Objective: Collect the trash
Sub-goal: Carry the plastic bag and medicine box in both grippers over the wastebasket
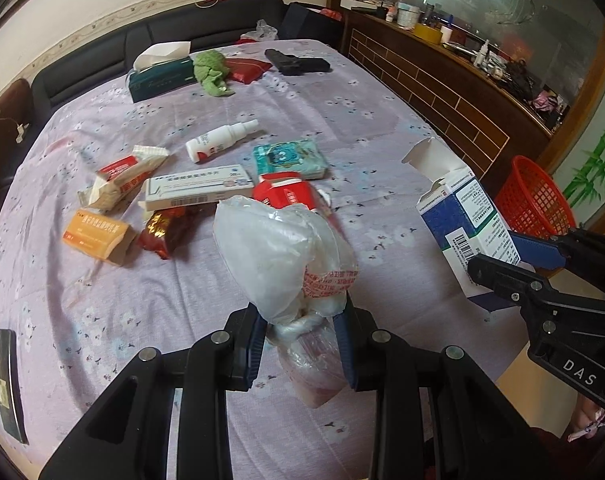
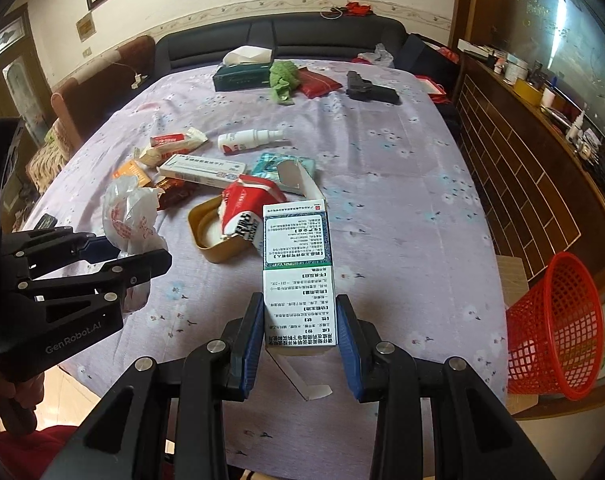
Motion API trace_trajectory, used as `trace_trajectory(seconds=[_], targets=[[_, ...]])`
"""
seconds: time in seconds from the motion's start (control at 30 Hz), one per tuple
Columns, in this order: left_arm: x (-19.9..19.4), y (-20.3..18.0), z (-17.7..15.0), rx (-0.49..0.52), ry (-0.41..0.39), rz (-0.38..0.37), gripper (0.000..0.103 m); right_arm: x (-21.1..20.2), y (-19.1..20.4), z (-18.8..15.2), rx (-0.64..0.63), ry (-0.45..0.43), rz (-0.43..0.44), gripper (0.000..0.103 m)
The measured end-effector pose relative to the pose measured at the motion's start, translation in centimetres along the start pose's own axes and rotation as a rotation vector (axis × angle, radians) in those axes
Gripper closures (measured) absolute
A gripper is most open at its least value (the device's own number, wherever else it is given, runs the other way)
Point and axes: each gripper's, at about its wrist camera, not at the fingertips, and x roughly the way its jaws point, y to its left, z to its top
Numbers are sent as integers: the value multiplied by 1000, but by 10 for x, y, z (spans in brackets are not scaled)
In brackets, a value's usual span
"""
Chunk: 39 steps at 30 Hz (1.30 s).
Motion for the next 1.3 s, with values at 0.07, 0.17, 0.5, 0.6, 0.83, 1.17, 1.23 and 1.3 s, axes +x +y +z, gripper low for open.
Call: trace_trajectory(seconds=[0.07, 0.17, 0.5, 0.6, 0.83, 1.17, 1.23, 1.3], targets=[[0, -5, 2, 9, -2, -4, 73, -2, -6, -2, 13, -2, -5, 66], [1, -13, 6, 21, -3, -15, 73, -5, -14, -4, 30, -5, -8, 66], [5, -52, 27, 89, -10, -77, 73, -25, -69, -12, 188, -21, 7, 66], [7, -70, 36, 115, -13, -110, 73, -30, -88, -15, 250, -21, 12, 66], [5, -122, 61, 192, -30, -191, 73, -58, -145, -32, 409, -60, -10, 66], [-3, -213, 88, 339, -47, -309, 73, -109, -227, -69, 620, -138, -74, 65], [-2, -229, 92, 362, -42, -331, 73, -118, -240, -75, 650, -154, -87, 65], [-1, -247, 97, 384, -39, -345, 73, -128, -253, -82, 679, -168, -103, 65]])
